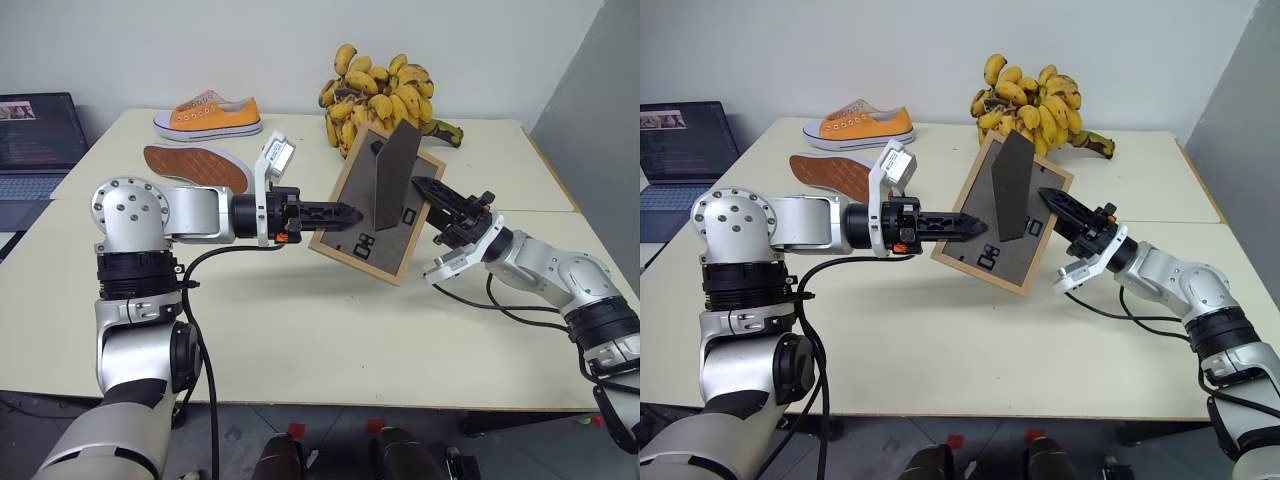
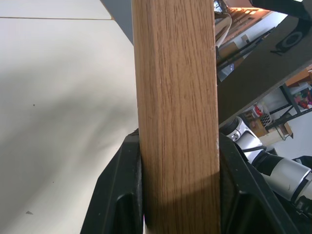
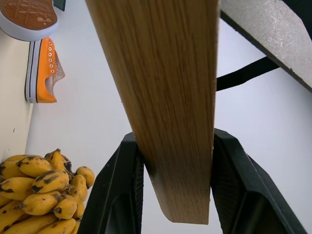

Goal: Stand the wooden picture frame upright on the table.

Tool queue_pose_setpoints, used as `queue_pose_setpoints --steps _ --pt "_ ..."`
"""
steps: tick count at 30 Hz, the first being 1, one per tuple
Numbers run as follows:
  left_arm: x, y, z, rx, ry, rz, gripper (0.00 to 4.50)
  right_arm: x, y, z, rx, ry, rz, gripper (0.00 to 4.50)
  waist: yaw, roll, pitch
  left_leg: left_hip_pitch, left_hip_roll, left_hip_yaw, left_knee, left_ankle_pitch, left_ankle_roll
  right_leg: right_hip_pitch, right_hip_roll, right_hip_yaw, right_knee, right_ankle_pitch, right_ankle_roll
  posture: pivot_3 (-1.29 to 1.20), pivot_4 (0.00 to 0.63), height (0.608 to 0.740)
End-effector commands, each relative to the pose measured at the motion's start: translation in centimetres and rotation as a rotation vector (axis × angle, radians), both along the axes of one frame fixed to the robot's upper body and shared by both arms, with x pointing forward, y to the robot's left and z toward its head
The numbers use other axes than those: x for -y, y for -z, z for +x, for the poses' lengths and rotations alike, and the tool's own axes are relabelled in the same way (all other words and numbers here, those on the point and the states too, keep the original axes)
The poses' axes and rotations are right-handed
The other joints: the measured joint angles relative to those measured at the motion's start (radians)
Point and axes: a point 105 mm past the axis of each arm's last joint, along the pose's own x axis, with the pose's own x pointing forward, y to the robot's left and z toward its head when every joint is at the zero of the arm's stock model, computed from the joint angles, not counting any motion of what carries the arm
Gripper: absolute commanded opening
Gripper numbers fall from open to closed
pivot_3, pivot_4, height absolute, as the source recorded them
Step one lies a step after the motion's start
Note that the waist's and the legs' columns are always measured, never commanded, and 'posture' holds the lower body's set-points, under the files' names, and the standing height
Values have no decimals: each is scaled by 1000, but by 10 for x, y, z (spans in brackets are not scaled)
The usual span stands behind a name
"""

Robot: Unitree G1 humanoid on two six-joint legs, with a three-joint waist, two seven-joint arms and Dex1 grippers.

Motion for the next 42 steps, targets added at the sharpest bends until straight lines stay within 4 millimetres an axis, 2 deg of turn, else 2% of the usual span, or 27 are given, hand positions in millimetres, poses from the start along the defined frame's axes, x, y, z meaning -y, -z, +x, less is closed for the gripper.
queue_pose_setpoints --steps 1,7,8,10,11,14,19,23,26,28,32,34,37,42 --pt "2 -11 -5 63 13 12 1281 -2 -8 -1 27 -2 -16 1453 0 0 0 0 0 0 0 0 0 0 0 0 0 0 0 0 150 740" --pt "2 -9 -4 66 4 16 1281 -2 -9 0 26 0 -17 1453 0 0 0 0 0 0 0 0 0 0 0 0 0 0 0 0 150 740" --pt "1 -11 -4 70 0 4 1840 -2 -9 0 25 -1 -18 1453 0 0 0 0 0 0 0 0 0 0 0 0 0 0 0 0 150 740" --pt "0 -13 -3 79 -9 -10 1985 -3 -9 0 24 -3 -19 1453 0 0 0 0 0 0 0 0 0 0 0 0 0 0 0 0 150 740" --pt "-2 -13 -2 97 -26 0 2305 -4 -10 0 23 -5 -18 1453 0 0 0 0 0 0 0 0 0 0 0 0 0 0 0 0 150 740" --pt "-6 -17 2 158 -70 15 2818 -5 -12 2 18 -6 -15 1453 0 0 0 0 0 0 0 0 0 0 0 0 0 0 0 0 150 740" --pt "-16 -22 6 270 -142 34 2818 -6 -11 5 6 -14 -13 1453 0 0 0 0 0 0 0 0 0 0 0 0 0 0 0 0 150 740" --pt "-33 -38 1 501 -225 40 2818 -11 -9 7 -24 -36 -6 1453 -2 0 0 0 0 0 0 0 0 0 0 0 0 0 0 0 150 740" --pt "-51 -43 -14 694 -266 84 2818 -16 -7 14 -101 -53 31 1453 -7 0 0 1 1 2 -1 0 0 0 0 1 0 0 0 0 150 740" --pt "-62 -37 -29 755 -263 128 2818 -23 -5 17 -182 -91 62 1453 -8 0 0 2 1 3 -1 0 0 0 0 2 0 0 0 0 150 740" --pt "-80 -13 -55 820 -239 293 2818 -46 3 20 -440 -213 149 1453 -13 -1 0 3 2 4 -2 -1 2 1 0 3 0 0 -1 0 150 740" --pt "-86 -3 -62 822 -240 347 2818 -57 7 20 -564 -261 181 1453 -11 -2 0 4 2 2 -2 -2 3 2 0 1 0 0 -1 0 150 740" --pt "-99 9 -70 820 -277 429 2818 -72 19 25 -843 -315 261 1453 -7 -2 1 9 3 1 -2 -2 3 7 0 0 0 -1 -1 0 150 740" --pt "-111 17 -78 804 -355 462 2818 -88 42 23 -1283 -433 344 1453 13 -2 1 14 2 -3 -3 -2 4 15 0 -2 -2 -2 -3 0 150 740"
